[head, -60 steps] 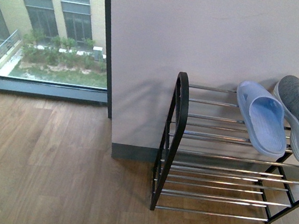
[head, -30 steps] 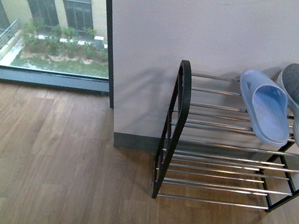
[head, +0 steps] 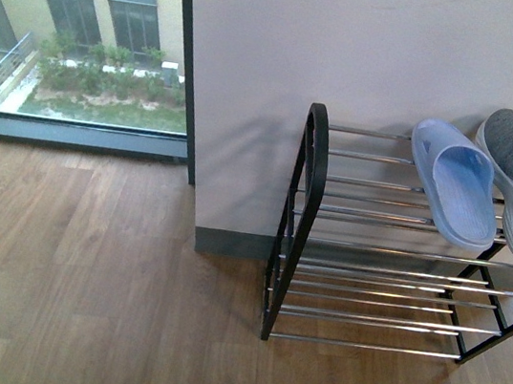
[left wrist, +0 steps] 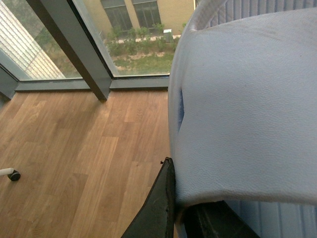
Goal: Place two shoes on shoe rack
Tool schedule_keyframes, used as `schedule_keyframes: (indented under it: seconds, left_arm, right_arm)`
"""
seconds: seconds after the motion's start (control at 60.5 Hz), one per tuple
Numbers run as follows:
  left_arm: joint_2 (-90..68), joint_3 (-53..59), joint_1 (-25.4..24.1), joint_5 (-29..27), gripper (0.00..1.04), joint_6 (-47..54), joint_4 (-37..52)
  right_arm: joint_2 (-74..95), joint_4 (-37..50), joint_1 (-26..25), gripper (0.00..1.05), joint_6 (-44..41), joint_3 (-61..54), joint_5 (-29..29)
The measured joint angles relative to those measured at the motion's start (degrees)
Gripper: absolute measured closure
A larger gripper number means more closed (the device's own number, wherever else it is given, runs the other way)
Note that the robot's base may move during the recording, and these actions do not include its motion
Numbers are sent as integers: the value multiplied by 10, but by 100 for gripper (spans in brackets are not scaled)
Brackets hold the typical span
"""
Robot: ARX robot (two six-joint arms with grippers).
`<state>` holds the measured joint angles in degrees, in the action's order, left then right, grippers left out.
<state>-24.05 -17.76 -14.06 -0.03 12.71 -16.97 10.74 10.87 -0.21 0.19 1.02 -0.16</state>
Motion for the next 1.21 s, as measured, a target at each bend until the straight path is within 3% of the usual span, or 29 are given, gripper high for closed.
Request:
schedule_keyframes:
  seconds: [0.066, 0.182, 0.595, 0.678, 0.793, 1.14, 1.207]
  left_arm:
    - [0, 0, 0, 0, 103, 0, 0]
    - [0, 0, 0, 0, 103, 0, 0]
    - [0, 0, 0, 0, 103, 0, 0]
    - [0, 0, 0, 0, 103, 0, 0]
    - [-30, -5, 6, 82, 103, -57, 32]
    - [-373, -146, 179, 1, 103, -63, 224]
    - [-450, -188, 209, -7, 103, -64, 240]
  right_arm:
    - [-9, -10, 0, 103, 0, 0, 0]
    - [-88, -101, 0, 103, 0, 0, 2]
    - [-104, -107, 0, 103, 0, 0, 2]
    - [-104, -107, 0, 90, 0, 0, 2]
    - [-104, -107, 0, 70, 0, 0, 2]
    - [-104, -107, 0, 14, 0, 0, 2]
    - [-104, -107, 0, 8, 0, 0, 2]
